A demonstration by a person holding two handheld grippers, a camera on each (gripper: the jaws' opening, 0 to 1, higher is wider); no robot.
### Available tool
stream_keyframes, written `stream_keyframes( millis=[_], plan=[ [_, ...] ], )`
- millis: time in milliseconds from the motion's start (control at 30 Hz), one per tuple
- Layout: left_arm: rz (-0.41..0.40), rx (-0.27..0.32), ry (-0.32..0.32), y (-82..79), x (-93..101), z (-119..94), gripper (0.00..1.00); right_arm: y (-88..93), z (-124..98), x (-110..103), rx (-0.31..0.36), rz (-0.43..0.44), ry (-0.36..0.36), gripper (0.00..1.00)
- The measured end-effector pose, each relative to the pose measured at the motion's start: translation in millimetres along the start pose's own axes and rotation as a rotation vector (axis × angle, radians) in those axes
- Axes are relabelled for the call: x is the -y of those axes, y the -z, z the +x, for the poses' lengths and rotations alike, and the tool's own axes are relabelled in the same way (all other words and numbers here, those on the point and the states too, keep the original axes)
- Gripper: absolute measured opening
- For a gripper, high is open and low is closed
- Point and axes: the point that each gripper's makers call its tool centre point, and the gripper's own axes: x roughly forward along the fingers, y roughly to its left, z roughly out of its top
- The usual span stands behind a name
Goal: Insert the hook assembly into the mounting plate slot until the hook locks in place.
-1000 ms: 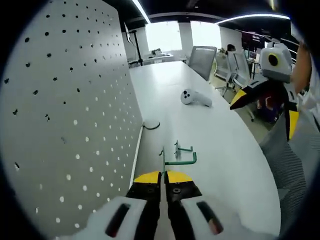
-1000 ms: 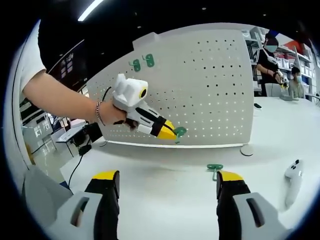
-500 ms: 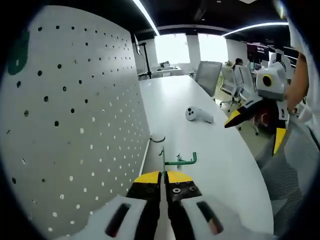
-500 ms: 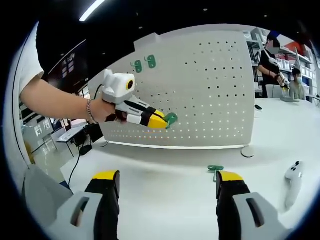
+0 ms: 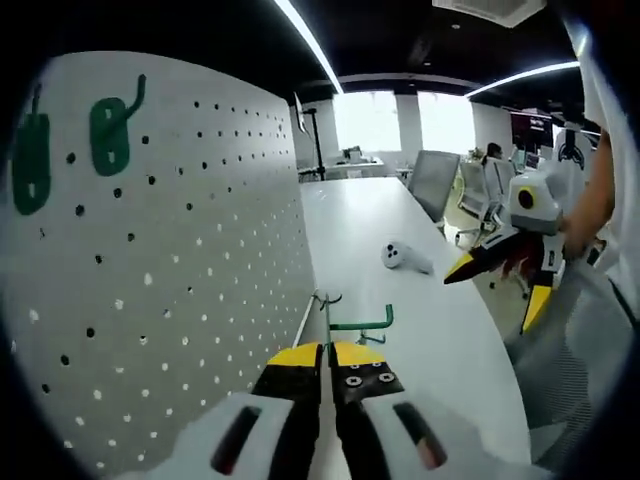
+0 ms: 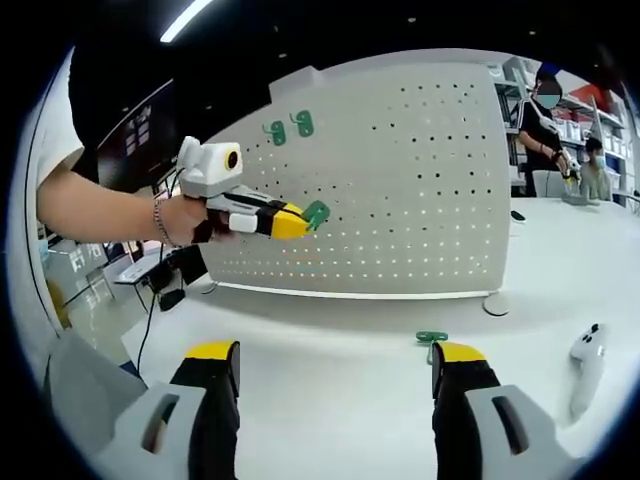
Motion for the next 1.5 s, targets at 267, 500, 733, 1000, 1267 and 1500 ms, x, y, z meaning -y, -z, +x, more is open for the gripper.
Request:
stream_keyframes(
  millis=[267, 500, 733, 1000, 1267, 1500],
  plan=[
    [-0.012, 0.062, -0.024, -11.5, 2.7, -16.7, 0.03, 0.6, -0.2, 0.6, 0.000, 0.001, -0.001, 0.76],
    [-0.044, 0.130, -0.055, -22.9, 4.8, -32.1, 0.03, 0.8, -0.2, 0.3, -0.001, 0.000, -0.002, 0.76],
    [-0.051, 0.167, -0.077, -25.2, 9.7, -43.7, 0.03, 2.4, 0.3, -0.4, -0.007, -0.004, -0.005, 0.76],
    [-0.089, 0.265, -0.092, -36.8, 11.9, -60.2, 0.03, 3.3, 0.7, -1.6, -0.012, -0.009, -0.009, 0.76],
    [-0.117, 0.364, -0.101, -50.9, 16.8, -75.9, 0.03, 2.9, 0.8, -3.2, -0.013, -0.010, -0.014, 0.76],
    [-0.119, 0.396, -0.111, -57.1, 24.0, -87.0, 0.03, 3.4, 1.2, -4.0, -0.014, -0.014, -0.018, 0.76]
  ],
)
